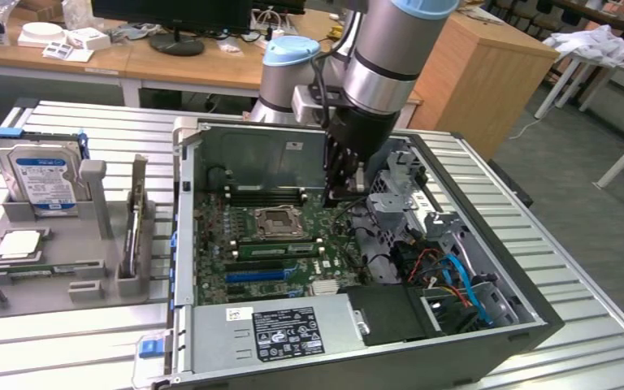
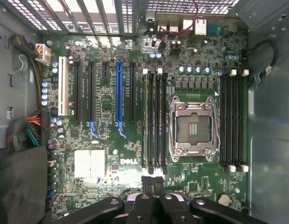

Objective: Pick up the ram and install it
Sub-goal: 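Press down the ram until it locks into place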

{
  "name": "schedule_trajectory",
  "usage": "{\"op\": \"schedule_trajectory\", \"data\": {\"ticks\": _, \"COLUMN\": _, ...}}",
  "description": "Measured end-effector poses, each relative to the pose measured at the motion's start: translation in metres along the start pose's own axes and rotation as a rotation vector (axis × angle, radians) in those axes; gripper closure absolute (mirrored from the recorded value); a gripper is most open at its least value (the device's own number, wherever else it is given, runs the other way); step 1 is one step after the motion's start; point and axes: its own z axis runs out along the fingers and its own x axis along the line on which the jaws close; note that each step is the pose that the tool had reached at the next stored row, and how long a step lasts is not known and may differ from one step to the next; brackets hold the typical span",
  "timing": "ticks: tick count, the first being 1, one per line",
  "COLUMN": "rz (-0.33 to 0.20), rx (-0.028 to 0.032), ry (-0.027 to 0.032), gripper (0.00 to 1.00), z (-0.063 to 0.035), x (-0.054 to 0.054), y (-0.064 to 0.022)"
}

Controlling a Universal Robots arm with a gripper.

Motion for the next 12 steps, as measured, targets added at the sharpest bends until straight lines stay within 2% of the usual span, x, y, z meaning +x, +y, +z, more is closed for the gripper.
{"op": "schedule_trajectory", "data": {"ticks": 12, "rz": 0.000, "rx": 0.0002, "ry": -0.0001, "gripper": 0.89, "z": 0.0055, "x": 0.0003, "y": -0.0001}}
